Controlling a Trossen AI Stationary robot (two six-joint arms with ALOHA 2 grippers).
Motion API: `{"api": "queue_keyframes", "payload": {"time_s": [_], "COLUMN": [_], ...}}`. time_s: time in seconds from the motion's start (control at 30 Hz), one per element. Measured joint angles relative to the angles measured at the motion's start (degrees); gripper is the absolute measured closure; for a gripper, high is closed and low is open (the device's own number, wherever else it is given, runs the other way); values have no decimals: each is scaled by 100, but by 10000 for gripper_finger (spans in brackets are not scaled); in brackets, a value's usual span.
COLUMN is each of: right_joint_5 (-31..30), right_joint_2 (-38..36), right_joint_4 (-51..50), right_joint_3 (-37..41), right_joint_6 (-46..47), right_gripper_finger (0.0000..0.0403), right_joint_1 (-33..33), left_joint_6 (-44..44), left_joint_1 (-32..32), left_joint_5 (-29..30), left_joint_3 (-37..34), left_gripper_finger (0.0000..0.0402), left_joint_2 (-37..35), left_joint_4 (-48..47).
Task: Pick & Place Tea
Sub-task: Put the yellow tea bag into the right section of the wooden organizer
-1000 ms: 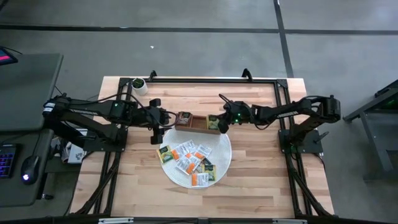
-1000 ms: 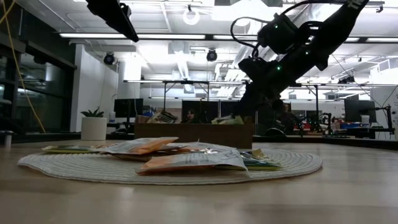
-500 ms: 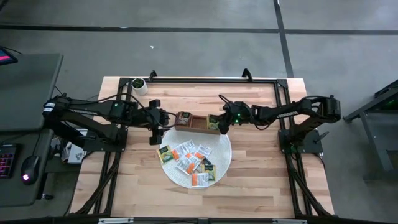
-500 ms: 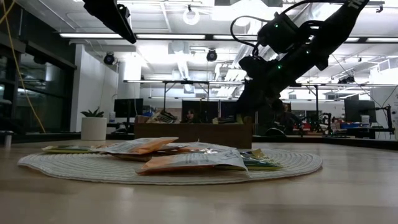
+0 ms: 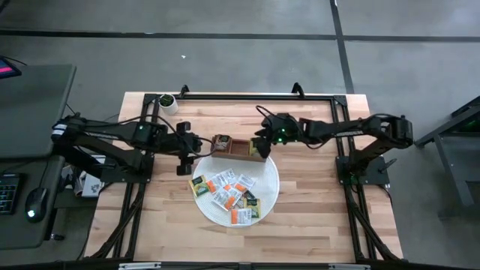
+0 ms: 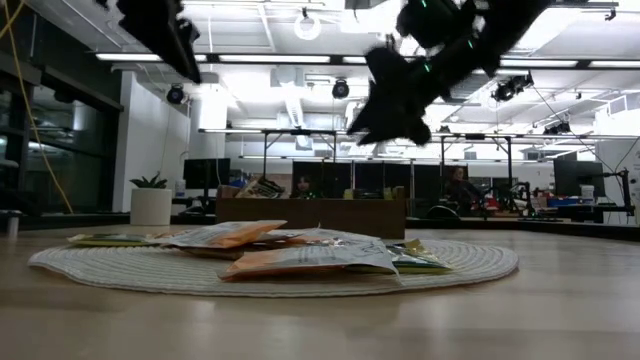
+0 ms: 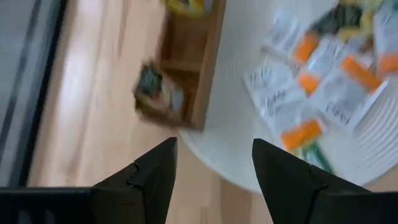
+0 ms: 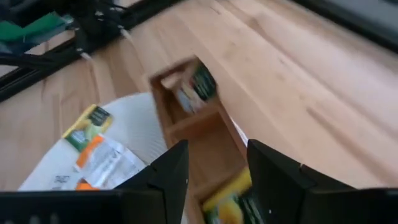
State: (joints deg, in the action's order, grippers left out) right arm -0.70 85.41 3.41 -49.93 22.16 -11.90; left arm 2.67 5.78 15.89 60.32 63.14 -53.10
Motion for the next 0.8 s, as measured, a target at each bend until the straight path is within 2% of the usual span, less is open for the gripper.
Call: {"api": "queue_keyframes", "payload": {"time_s": [0.07,0.23,0.3,0.47,0.63,0.8], "right_joint_5": [-110,-717,-784,-642,-553,-309], "right_joint_2": [0,-5,-5,130,624,1520], "right_joint_4": [-480,-1183,-1290,-1260,-966,-309], "right_joint_3": [-464,-1387,-1595,-1713,-1721,-1993], "right_joint_6": [-249,-876,-916,-616,-37,454], "right_gripper_finger": [256,292,313,389,400,402], "right_joint_1": [136,620,783,1180,1509,1796], "left_joint_6": [177,743,1029,1682,2067,2373], "left_joint_1": [0,31,103,384,705,917], "left_joint_5": [-45,-496,-534,-484,-267,-98], "left_joint_3": [-319,-1516,-1933,-2684,-3125,-3511], "left_gripper_finger": [197,197,197,197,197,197], "left_joint_2": [-185,-739,-1004,-1551,-2023,-2407], "left_joint_4": [-14,1051,1708,2054,2008,1977]}}
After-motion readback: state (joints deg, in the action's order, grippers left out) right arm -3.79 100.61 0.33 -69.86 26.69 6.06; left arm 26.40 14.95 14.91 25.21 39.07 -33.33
